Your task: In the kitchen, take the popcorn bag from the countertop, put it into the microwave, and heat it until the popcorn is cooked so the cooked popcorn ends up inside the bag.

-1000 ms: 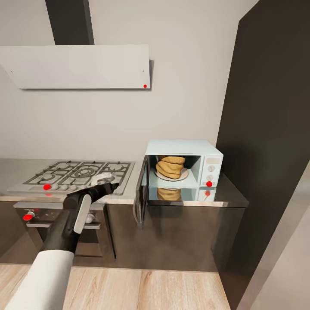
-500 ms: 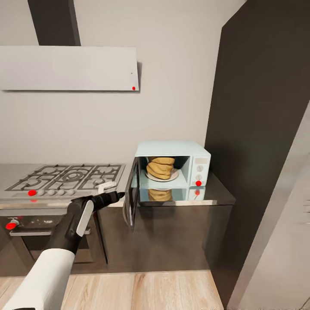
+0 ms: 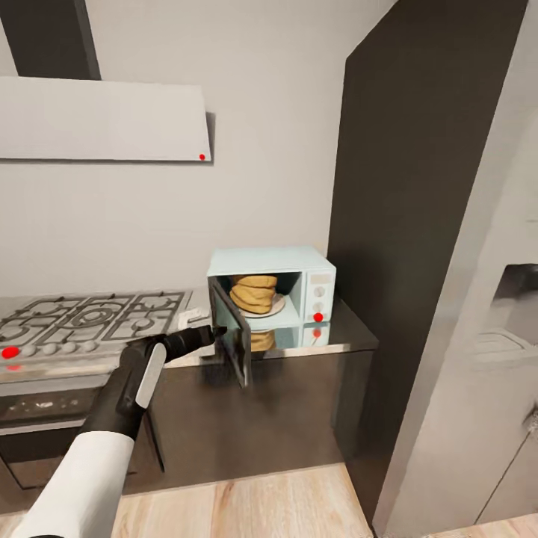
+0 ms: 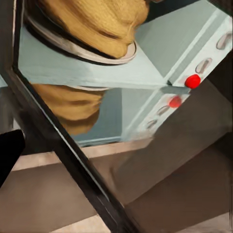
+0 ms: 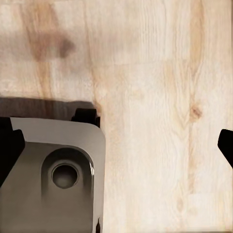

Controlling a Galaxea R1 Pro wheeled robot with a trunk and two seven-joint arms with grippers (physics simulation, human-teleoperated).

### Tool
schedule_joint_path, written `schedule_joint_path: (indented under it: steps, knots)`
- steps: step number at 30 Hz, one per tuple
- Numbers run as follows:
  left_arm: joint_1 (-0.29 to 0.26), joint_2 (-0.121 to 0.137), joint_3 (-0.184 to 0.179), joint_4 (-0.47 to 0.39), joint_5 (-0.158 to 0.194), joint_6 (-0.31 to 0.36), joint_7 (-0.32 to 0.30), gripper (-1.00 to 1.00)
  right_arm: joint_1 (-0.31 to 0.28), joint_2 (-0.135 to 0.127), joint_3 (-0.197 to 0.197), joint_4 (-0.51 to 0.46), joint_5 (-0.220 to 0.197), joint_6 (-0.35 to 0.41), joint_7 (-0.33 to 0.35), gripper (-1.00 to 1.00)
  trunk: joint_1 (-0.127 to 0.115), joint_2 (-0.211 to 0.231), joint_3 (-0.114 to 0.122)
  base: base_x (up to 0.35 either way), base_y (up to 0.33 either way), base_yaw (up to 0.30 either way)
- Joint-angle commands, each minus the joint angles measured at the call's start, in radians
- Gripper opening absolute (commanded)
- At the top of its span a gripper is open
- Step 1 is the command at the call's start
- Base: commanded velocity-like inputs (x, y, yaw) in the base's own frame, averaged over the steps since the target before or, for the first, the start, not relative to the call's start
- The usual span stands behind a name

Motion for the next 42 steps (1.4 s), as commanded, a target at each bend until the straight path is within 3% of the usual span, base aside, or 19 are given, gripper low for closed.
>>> schedule_joint_path:
  steps: [1, 4, 5, 7, 11, 15, 17, 21, 29, 32, 42]
  knots:
    - [-0.001, -0.007, -0.024, 0.000, 0.000, 0.007, -0.003, 1.00, -0.001, -0.001, -0.008, 0.002, 0.009, 0.001, 0.002, 1.00, 0.000, -0.001, 0.000, 0.000, 0.000, -0.226]
    - [-0.001, -0.020, -0.131, 0.001, -0.002, 0.004, 0.011, 1.00, -0.001, -0.001, -0.008, 0.002, 0.009, 0.001, 0.002, 1.00, 0.000, -0.001, 0.002, 0.000, 0.000, -0.226]
    - [-0.001, -0.033, -0.151, 0.003, -0.004, 0.003, 0.015, 1.00, -0.001, -0.001, -0.008, 0.002, 0.009, 0.001, 0.002, 1.00, 0.000, -0.001, 0.003, 0.000, 0.000, -0.226]
    - [-0.001, -0.043, -0.157, 0.003, -0.005, 0.003, 0.038, 1.00, -0.001, -0.001, -0.008, 0.002, 0.009, 0.001, 0.002, 1.00, 0.000, -0.001, 0.005, 0.000, 0.000, -0.226]
    - [-0.001, -0.057, -0.160, 0.001, -0.002, -0.004, 0.178, 1.00, -0.001, -0.002, -0.008, 0.002, 0.009, 0.001, 0.002, 1.00, 0.000, -0.001, 0.008, 0.000, 0.000, -0.226]
    - [0.000, -0.074, -0.167, 0.000, -0.003, -0.006, 0.209, 1.00, -0.001, -0.003, -0.008, 0.002, 0.009, 0.001, 0.002, 1.00, 0.000, -0.001, 0.011, 0.000, 0.000, -0.226]
    - [-0.001, -0.083, -0.181, 0.000, -0.003, -0.006, 0.256, 1.00, -0.001, -0.005, -0.008, 0.002, 0.009, -0.001, 0.002, 1.00, 0.000, -0.001, 0.013, 0.000, 0.000, -0.226]
    - [-0.001, -0.127, -0.212, 0.001, 0.001, -0.005, 0.364, 1.00, -0.001, -0.005, -0.008, 0.002, 0.009, -0.004, 0.002, 1.00, 0.000, -0.001, 0.016, 0.000, 0.000, -0.226]
    - [-0.001, -0.138, -0.220, 0.002, 0.004, -0.002, 0.383, 1.00, -0.001, -0.005, -0.008, 0.002, 0.008, -0.002, 0.001, 1.00, 0.000, -0.001, 0.022, 0.000, 0.000, -0.226]
    - [-0.001, -0.135, -0.221, 0.003, 0.005, -0.002, 0.420, 1.00, -0.001, -0.007, -0.008, 0.001, 0.008, 0.000, -0.001, 1.00, 0.000, -0.001, 0.023, 0.056, 0.000, -0.093]
    - [-0.001, -0.135, -0.223, 0.002, 0.001, -0.005, 0.433, 1.00, -0.001, -0.010, -0.010, 0.000, 0.007, -0.008, -0.001, 1.00, 0.000, -0.001, 0.023, 0.303, 0.000, -0.004]
